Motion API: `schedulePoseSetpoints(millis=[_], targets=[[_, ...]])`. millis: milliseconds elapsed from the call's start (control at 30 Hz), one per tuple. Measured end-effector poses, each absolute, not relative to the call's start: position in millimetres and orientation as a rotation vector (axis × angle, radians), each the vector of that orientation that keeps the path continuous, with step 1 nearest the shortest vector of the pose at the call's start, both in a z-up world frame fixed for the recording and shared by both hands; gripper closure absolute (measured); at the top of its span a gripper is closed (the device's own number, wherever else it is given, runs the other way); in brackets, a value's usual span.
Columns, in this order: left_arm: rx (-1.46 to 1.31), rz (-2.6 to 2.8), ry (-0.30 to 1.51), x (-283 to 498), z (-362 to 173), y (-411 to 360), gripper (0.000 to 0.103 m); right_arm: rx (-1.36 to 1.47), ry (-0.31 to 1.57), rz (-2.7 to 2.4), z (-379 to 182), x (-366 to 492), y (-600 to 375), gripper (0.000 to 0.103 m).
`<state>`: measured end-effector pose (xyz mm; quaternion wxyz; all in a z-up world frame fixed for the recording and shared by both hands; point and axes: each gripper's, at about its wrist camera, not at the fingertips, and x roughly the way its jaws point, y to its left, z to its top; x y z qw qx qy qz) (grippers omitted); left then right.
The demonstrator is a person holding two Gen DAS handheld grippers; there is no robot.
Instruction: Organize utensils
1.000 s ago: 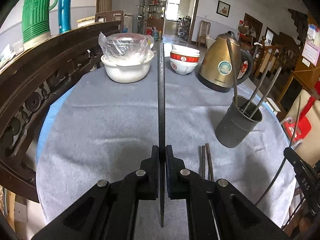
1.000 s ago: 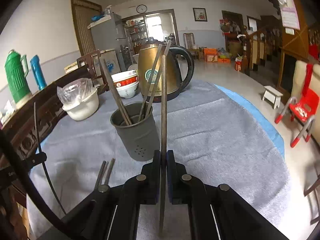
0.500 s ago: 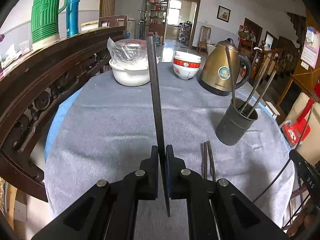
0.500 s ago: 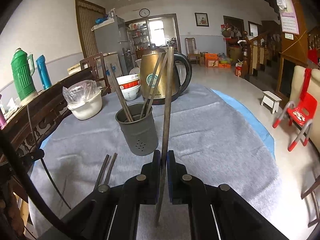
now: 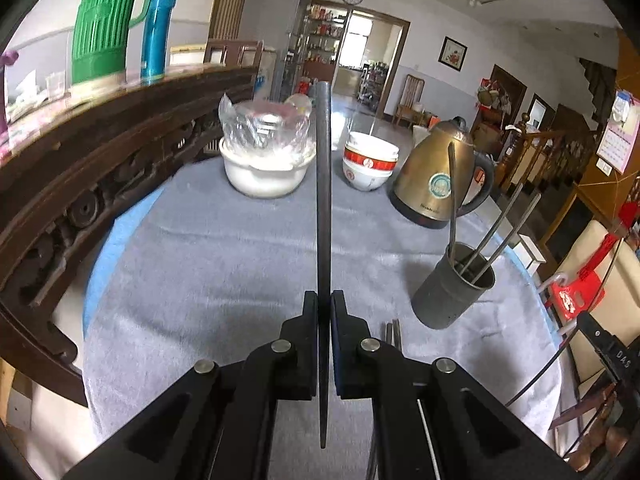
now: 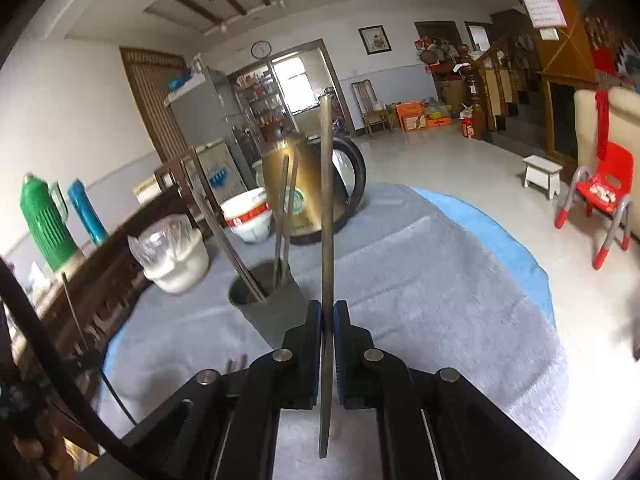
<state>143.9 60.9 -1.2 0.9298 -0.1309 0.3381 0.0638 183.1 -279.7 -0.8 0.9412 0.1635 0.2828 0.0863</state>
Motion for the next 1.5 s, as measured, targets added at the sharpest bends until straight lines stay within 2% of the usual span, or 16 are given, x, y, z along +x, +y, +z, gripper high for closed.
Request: schedulePoseSetpoints(millis=[1500], targets=[[-0.281,0.164,0.690,138,3,63,0.097,0.394,0.636,0.261,-14,184,-265,0.097]])
